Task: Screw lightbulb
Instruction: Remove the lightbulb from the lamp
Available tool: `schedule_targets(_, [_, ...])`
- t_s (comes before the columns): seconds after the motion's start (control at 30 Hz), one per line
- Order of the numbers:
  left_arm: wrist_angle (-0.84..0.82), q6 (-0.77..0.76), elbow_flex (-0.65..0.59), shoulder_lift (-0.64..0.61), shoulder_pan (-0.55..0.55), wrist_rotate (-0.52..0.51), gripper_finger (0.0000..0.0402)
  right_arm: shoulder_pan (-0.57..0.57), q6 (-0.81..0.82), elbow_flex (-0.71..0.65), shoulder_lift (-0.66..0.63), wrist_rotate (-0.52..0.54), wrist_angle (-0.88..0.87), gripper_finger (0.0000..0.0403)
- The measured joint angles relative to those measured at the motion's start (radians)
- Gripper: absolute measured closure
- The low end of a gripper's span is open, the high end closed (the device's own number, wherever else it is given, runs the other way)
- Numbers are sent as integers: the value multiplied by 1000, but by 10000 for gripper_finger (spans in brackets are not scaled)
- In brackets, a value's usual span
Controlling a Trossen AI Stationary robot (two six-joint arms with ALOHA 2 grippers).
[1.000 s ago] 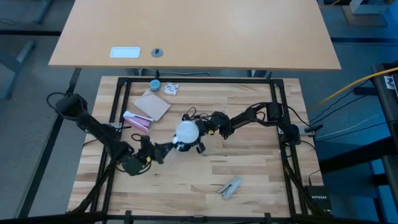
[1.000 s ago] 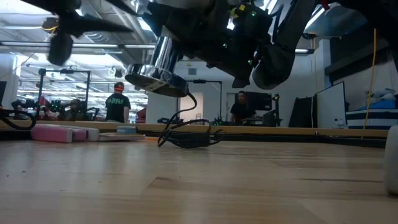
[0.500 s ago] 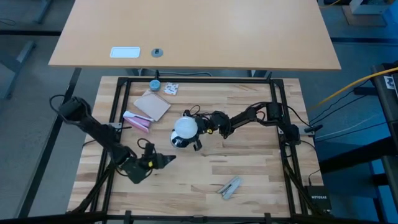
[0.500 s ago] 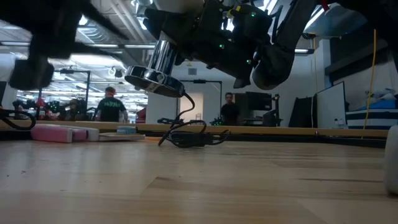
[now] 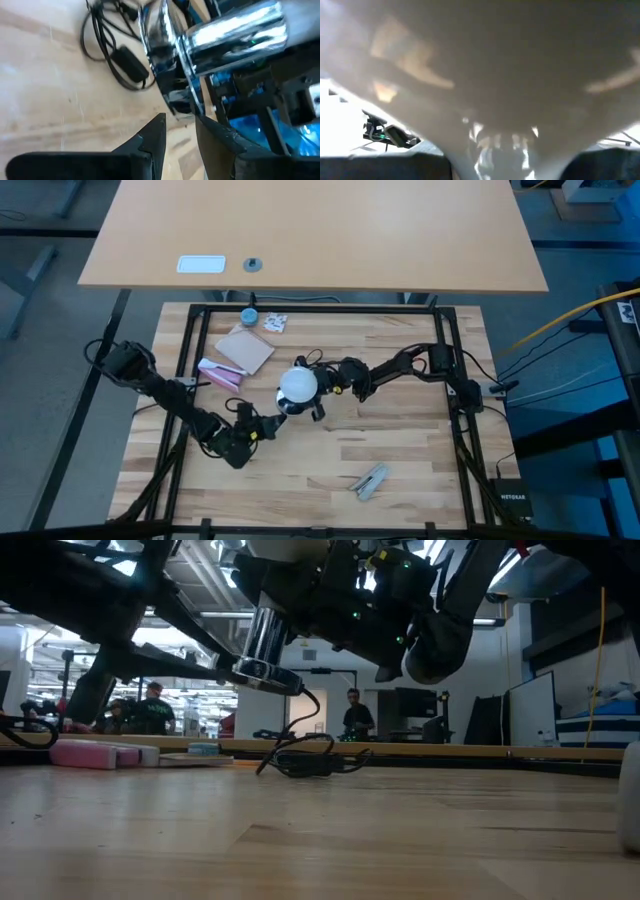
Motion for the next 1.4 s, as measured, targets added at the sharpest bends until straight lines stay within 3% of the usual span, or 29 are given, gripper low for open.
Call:
schedule_targets(0.27, [-66, -1, 0, 0, 9, -122, 334, -2, 20, 0, 0, -31, 5, 237])
schedule_targets(0.5, [-89, 63, 0, 0, 90, -137, 361, -2, 23, 0, 0, -37, -4, 237])
schedule_targets(0.8, [-88, 208, 0, -1, 247, -154, 367, 28, 42, 0, 0, -80, -2, 237])
schedule_targets(1.03, [-126, 334, -1, -83, 236, -138, 367, 27, 28, 0, 0, -61, 3, 237])
schedule_targets(1.2, [-182, 469, 0, -207, 159, -37, 367, 25, 22, 0, 0, -45, -4, 237])
schedule_targets(1.4, [-198, 606, 0, -317, 84, 220, 367, 21, 20, 0, 0, -40, -2, 237])
